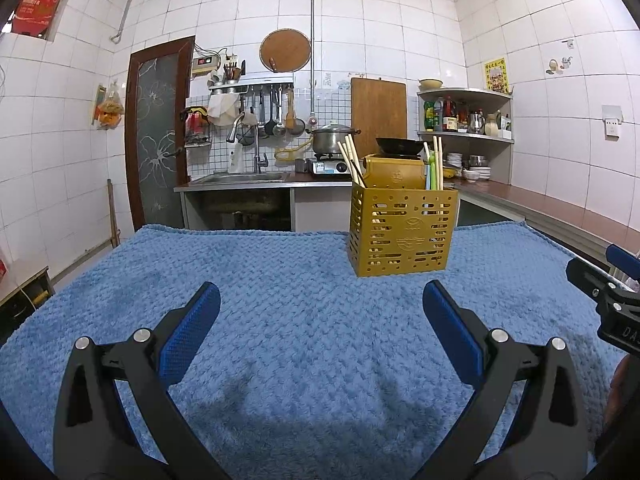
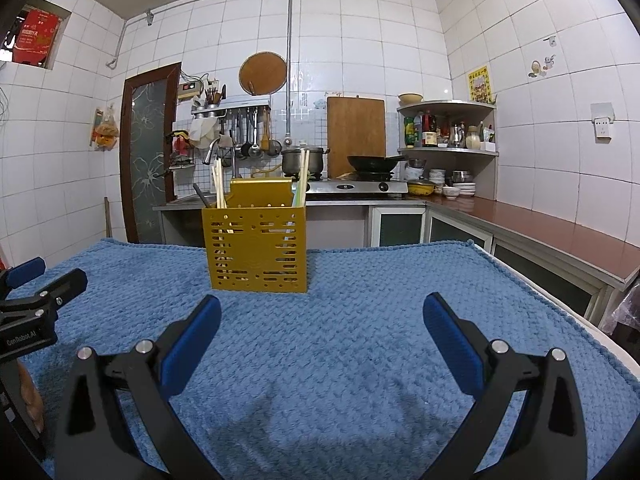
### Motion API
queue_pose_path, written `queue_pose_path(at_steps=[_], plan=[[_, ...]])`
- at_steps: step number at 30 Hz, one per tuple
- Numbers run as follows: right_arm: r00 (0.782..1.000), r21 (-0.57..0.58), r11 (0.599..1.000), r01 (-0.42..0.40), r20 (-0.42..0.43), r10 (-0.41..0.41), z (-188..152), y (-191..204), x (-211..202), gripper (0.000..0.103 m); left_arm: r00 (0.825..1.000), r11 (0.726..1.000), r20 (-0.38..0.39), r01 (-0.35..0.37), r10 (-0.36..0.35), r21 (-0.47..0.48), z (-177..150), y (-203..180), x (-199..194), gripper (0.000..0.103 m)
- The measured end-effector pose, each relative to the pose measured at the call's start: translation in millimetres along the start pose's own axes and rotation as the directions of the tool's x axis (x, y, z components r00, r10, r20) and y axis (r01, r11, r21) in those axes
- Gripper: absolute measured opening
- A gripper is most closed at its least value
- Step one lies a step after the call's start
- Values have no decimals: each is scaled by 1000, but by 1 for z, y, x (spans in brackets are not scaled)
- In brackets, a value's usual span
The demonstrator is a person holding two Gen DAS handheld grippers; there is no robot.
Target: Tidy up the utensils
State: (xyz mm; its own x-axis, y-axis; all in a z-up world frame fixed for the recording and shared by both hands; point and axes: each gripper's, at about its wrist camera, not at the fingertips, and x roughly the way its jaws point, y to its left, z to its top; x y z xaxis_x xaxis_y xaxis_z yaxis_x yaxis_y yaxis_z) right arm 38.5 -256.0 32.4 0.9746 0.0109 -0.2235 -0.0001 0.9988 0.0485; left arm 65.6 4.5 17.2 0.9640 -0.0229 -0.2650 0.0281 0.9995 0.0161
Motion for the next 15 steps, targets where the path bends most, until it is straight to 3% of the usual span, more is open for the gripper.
queue_pose_path(at_steps=[15], plan=[[1000, -3, 1000, 4, 5, -4, 0, 1, -1, 99, 1000, 1000, -2, -1, 1, -2, 0, 0, 0, 98]])
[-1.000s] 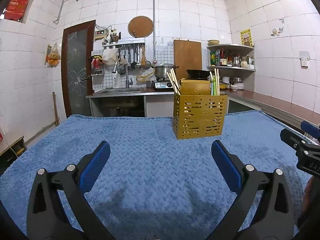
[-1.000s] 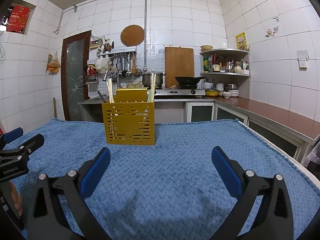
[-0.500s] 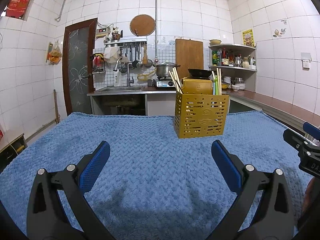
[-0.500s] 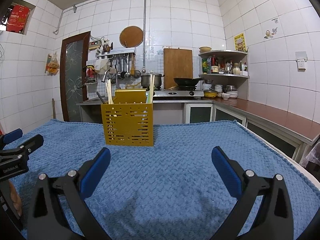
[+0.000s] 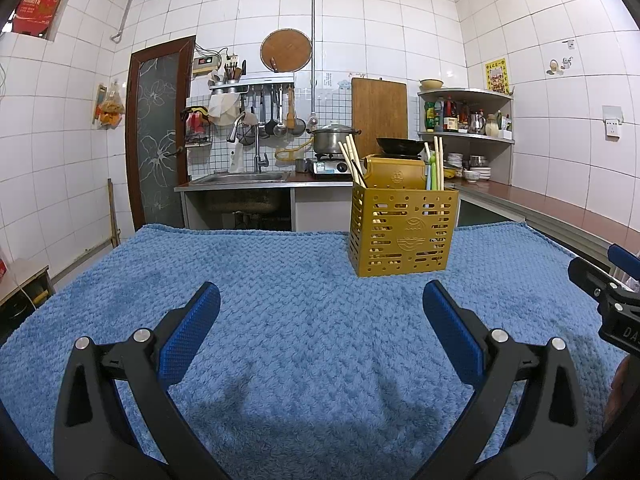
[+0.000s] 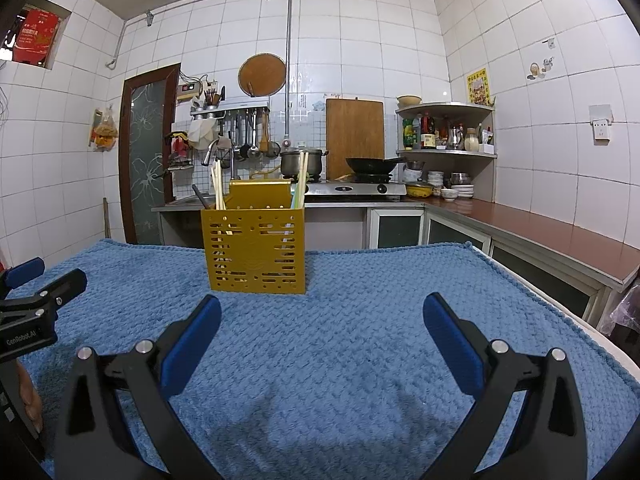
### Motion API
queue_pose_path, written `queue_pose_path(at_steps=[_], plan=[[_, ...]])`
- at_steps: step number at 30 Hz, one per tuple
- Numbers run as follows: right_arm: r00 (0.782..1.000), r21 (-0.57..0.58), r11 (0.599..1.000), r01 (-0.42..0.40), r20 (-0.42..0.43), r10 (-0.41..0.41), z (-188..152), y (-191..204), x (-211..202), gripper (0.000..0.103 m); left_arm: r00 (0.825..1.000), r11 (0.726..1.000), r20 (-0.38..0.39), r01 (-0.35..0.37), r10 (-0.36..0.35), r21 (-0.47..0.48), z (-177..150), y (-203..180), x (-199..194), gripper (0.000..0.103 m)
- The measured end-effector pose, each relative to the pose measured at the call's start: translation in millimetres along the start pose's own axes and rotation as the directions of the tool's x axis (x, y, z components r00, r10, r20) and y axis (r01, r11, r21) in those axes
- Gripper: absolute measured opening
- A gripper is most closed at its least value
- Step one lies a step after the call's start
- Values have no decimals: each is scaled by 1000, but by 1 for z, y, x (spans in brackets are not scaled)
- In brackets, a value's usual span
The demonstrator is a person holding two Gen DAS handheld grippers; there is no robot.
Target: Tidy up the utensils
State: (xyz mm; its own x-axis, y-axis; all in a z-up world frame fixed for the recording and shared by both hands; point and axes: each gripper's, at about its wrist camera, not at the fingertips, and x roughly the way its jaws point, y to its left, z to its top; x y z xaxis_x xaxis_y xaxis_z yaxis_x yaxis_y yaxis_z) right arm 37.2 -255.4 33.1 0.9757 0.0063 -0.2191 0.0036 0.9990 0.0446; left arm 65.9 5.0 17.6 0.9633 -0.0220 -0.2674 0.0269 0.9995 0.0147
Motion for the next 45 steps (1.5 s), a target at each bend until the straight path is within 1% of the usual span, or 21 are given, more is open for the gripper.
queue_pose_path(at_steps=[45], plan=[[1000, -10, 1000, 5, 13, -5, 4, 1, -3, 99, 1000, 1000, -2, -6, 6, -5, 0, -2, 0, 98]])
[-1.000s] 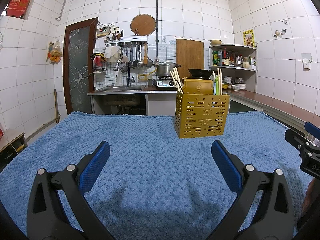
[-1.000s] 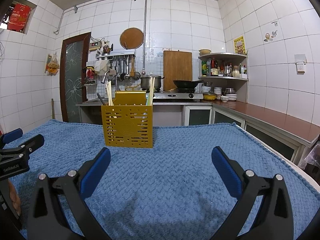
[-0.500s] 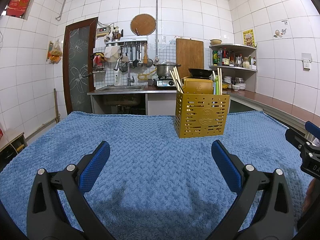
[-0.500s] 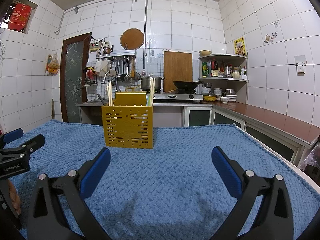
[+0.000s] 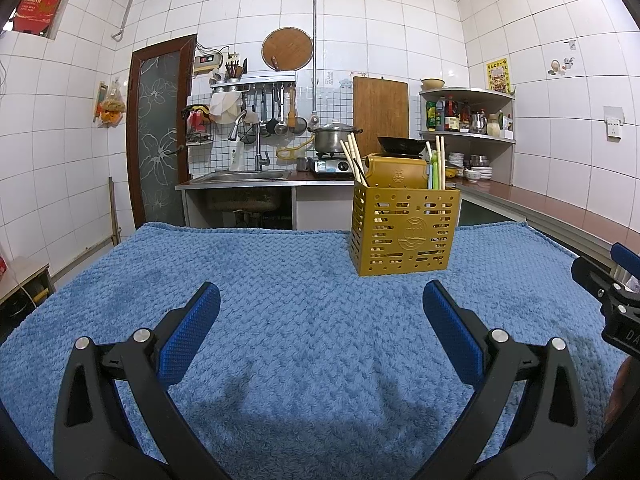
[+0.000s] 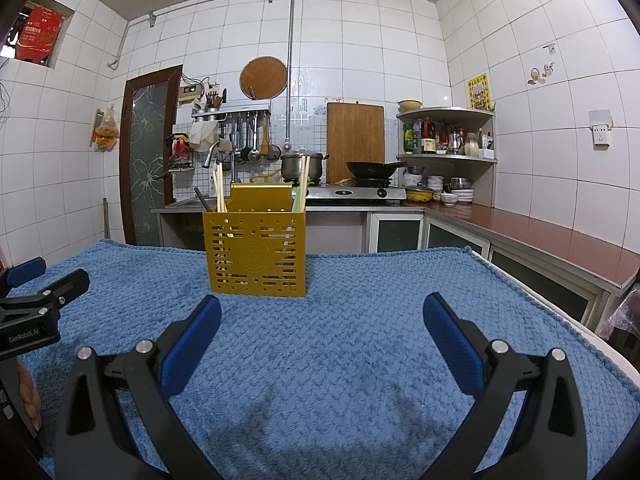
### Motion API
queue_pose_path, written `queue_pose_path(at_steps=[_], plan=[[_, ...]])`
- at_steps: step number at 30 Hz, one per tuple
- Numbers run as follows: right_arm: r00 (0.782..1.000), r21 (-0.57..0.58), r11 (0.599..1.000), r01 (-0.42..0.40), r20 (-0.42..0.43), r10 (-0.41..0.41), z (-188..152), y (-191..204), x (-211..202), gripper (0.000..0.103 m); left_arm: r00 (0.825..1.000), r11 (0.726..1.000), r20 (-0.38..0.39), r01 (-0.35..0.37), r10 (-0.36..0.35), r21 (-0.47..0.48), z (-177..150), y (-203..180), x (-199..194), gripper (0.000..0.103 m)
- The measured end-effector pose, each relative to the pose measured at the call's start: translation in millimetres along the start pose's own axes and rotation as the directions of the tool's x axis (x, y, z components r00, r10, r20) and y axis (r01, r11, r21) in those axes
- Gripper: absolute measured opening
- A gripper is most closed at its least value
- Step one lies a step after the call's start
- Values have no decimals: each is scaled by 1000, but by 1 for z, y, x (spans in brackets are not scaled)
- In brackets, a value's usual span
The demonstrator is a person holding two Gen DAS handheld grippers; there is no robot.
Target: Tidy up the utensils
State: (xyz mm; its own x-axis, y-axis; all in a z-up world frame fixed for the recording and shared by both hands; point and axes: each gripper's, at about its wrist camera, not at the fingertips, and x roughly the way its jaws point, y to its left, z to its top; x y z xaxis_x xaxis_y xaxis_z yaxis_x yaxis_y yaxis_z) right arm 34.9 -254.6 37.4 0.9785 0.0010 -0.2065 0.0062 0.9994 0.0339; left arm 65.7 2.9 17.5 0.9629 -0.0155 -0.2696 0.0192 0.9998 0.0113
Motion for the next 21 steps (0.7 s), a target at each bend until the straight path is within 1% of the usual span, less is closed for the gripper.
queue_pose_path(at_steps=[6, 13, 21], plan=[[1000, 0, 1000, 0, 0, 0, 0, 1, 0, 99, 1000, 1000, -1, 0, 0, 0, 0, 1, 0, 98], [1000, 0, 1000, 0, 0, 0, -1, 1, -1, 99, 1000, 1000, -18, -21, 20, -17, -1, 0, 2, 98], [1000, 0, 1000, 0, 1, 0, -1, 1, -1, 99, 1000, 1000, -12, -27, 27, -12, -1, -5, 2, 98]])
